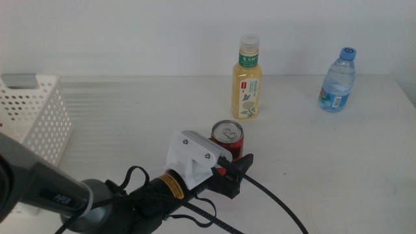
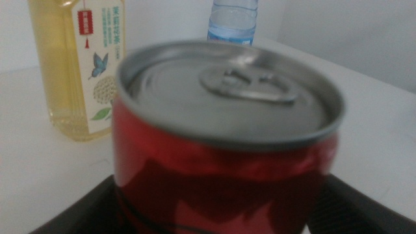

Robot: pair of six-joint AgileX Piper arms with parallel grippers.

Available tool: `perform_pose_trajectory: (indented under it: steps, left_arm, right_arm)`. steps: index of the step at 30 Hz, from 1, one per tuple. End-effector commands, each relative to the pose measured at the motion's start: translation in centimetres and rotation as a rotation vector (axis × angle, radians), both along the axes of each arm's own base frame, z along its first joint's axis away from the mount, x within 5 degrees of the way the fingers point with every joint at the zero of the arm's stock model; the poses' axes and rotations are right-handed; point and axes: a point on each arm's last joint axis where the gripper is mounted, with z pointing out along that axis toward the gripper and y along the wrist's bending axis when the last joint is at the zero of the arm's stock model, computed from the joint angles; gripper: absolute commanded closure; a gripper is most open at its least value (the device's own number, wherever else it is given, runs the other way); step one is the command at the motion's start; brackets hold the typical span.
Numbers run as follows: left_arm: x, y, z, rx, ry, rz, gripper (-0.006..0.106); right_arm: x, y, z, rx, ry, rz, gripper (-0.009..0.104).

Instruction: Use arms to grab the bottles and put them into the dustbin to the left of the table.

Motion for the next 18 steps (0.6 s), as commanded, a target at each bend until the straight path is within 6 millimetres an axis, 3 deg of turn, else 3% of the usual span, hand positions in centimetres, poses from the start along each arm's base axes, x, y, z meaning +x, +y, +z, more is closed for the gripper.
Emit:
perform_pose_trajectory:
  steps: [1,11,18]
  left_arm:
    - [0.6,-0.3,2.5,-0.121,-0.098,0.011,0.013]
    - [0.8,-0.4,1.5,-0.137,-0.137,0.015,0.015]
    - [0.8,-0.4,1.1,-0.161,-0.097,0.015,0.034]
  right_arm:
    - [-0.1,-0.1,1.1,-0.017,-0.115,-0.008,0.028]
    - [-0.1,-0.1,1.1,-0.017,-0.115,-0.008,0.028]
    - [-0.1,-0.1,1.1,-0.017,-0.115,-0.008,0.028]
